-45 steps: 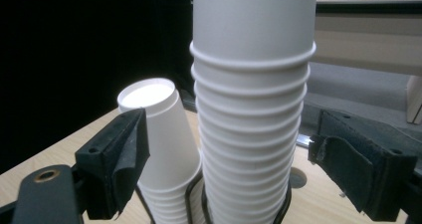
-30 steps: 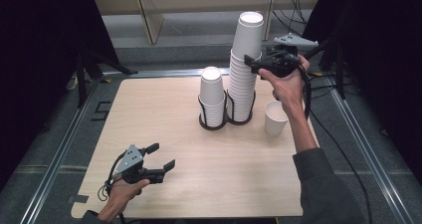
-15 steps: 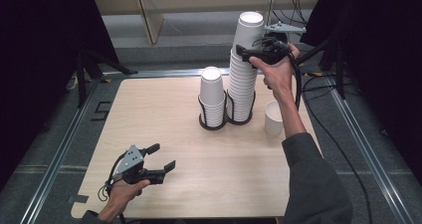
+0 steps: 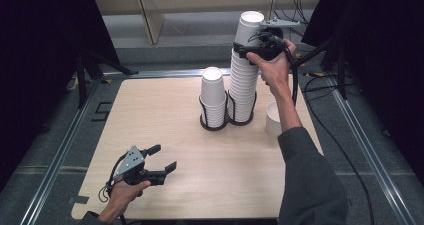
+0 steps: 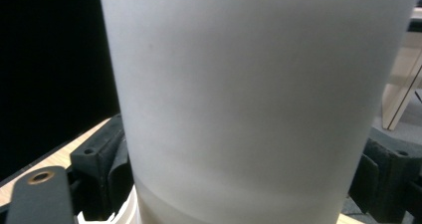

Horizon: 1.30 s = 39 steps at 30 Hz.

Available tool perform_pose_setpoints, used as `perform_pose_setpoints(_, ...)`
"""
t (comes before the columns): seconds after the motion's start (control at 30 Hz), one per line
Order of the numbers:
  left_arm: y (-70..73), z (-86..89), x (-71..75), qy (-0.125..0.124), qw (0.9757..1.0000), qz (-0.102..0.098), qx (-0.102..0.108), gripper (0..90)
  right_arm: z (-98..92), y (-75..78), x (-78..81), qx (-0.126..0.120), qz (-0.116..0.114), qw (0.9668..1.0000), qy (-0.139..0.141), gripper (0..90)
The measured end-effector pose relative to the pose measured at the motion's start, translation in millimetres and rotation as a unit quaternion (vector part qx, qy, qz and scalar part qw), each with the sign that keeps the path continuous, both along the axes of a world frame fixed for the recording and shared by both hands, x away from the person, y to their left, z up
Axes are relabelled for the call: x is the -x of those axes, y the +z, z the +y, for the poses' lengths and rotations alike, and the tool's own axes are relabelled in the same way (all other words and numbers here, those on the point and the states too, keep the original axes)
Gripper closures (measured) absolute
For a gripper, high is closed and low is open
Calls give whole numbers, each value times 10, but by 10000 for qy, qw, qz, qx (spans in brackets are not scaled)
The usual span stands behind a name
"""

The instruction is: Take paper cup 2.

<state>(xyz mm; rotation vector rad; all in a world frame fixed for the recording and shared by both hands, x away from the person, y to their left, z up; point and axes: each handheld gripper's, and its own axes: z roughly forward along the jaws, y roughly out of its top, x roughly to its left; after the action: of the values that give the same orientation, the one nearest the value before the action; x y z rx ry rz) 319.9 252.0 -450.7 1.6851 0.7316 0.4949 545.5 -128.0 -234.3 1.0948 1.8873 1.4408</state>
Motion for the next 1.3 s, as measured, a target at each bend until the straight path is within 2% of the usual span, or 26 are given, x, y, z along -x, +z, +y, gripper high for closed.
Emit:
perform_pose_setpoints(0.13,-1,-2,-2,-1,10000,3,0,146,-10,51,22,-82,-47,10000,1,154)
perform_pose_setpoints(0.17,-2,-1,-5,-13,10000,-12,-6,146,-17,73,22,-90,-118,9999,19,156)
perform_pose_setpoints(0.27,0,-1,-3,-4,10000,1,-26,146,-47,183,51,-247,-254,9994,15,159)
perform_pose_setpoints(0.3,9,7,5,24,9999,38,-118,146,-51,227,67,-277,-273,9992,19,159)
perform_pose_setpoints(0.4,8,-3,1,26,9999,33,-138,146,-76,342,109,-261,-455,9986,-19,161)
perform_pose_setpoints(0.43,8,-10,3,28,9999,61,-136,146,-88,377,121,-307,-504,9983,-36,161)
perform_pose_setpoints(0.47,-8,-26,-12,-49,10000,-7,-14,146,-98,413,135,-388,-517,9979,-32,161)
perform_pose_setpoints(0.53,-11,-31,-5,-63,10000,16,-29,146,-114,482,156,-469,-554,9974,-29,165)
perform_pose_setpoints(0.6,-5,-25,0,-48,10000,26,-59,146,-124,543,172,-415,-665,9969,-43,167)
perform_pose_setpoints(0.63,5,-16,9,-14,9999,66,-146,146,-121,575,187,-442,-687,9967,-20,168)
perform_pose_setpoints(0.7,-3,-21,2,-42,10000,37,-81,146,-124,623,206,-363,-801,9961,-56,172)
perform_pose_setpoints(0.8,8,-10,14,-31,9998,61,-162,146,-122,690,246,-429,-804,9958,-12,172)
perform_pose_setpoints(1.03,6,-12,16,-22,9998,81,-153,146,-205,817,369,-430,-995,9941,44,174)
perform_pose_setpoints(1.13,3,-14,13,-19,9998,91,-146,146,-277,870,461,-413,-1010,9940,55,175)
perform_pose_setpoints(1.17,-4,-18,6,-43,9999,56,-94,146,-308,885,507,-355,-1025,9941,42,175)
perform_pose_setpoints(1.23,-11,-21,-4,-74,10000,22,-43,146,-340,900,580,-402,-967,9945,90,175)
perform_pose_setpoints(1.3,-7,-12,1,-12,9998,105,-167,146,-391,886,679,-249,-1021,9944,135,175)
